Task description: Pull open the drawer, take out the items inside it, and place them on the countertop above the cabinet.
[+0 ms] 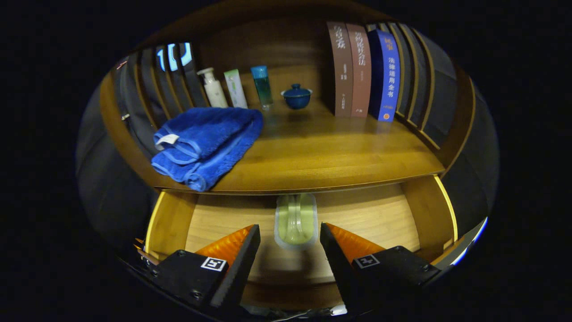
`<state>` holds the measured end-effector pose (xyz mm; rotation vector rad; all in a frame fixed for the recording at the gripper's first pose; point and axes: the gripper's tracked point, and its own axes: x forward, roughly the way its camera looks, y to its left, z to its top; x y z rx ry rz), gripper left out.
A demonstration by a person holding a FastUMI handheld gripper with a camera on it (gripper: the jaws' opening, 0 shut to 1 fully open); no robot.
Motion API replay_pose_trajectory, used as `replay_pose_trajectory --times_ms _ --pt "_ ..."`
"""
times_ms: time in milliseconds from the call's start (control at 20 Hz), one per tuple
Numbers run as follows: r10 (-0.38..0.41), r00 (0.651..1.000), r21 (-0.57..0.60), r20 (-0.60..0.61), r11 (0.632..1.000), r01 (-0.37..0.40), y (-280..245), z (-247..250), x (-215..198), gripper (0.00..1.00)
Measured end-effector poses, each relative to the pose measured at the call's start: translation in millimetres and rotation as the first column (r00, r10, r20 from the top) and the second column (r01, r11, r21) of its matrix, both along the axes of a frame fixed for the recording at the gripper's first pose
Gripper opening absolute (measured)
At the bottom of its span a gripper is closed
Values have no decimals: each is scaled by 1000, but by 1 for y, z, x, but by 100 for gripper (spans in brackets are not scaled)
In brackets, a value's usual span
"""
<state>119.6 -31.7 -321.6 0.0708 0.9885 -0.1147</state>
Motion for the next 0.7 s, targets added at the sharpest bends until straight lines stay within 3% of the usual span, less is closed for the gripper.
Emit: replay_pose_trajectory --times_ms 350,700 --pt "-19 976 5 -216 1000 21 -10 -60 22 88" --pt "-31 961 1 -275 999 33 -11 -71 16 31"
